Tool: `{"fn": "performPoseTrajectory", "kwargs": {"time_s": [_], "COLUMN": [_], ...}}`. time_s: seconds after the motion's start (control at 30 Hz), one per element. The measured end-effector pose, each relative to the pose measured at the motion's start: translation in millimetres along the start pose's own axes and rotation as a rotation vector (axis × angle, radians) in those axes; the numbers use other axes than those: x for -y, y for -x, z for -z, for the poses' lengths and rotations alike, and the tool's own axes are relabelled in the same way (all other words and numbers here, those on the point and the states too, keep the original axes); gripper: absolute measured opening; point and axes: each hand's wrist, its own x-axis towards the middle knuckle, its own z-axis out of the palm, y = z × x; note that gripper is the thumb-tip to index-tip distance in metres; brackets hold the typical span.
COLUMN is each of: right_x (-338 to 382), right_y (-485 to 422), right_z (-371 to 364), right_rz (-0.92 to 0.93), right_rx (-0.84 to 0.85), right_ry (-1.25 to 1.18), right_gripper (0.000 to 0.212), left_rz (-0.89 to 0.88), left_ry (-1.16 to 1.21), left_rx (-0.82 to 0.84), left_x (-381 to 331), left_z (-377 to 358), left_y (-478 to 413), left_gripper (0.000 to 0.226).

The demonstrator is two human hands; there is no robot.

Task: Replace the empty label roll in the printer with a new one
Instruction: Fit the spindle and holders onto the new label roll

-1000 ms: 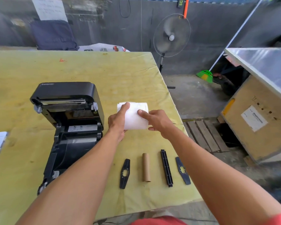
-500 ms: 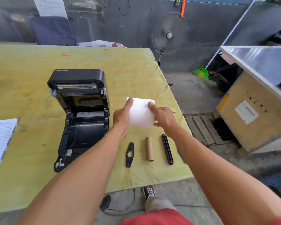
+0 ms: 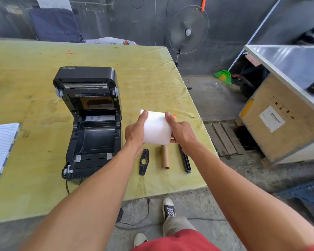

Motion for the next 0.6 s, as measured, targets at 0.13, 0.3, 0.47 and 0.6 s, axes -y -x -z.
{"fn": "performPoseTrajectory", "kwargs": {"time_s": [0.13, 0.3, 0.47, 0.6], "right_x": [3.0, -19.8, -62.6, -75.6], "right_y": [-9.3, -28.3, -33.9, -46.6], "right_z": [7.9, 22.9, 40.2, 42.5], "right_rz": [-0.005, 0.075, 0.07, 0.057], "right_rx": [0.023, -0.079, 0.016, 0.068], "right_ry": [0.015, 0.718, 1.086, 1.144], "right_gripper": [0.066, 0.024, 0.007, 0.012], "left_rz": [0.066, 0.073, 0.125, 0.137], "left_ry": [0.102, 0.121, 0.15, 0.156], "left_rx": [0.004, -0.016, -0.044, -0.074], "left_x": [2.3, 1.6, 7.4, 6.3], "left_z": [0.5, -6.7, -21.7, -30.4], "left_y": [-3.6, -9.7, -15.1, -24.6], "left_gripper": [0.048, 0.044, 0.047, 0.056]}}
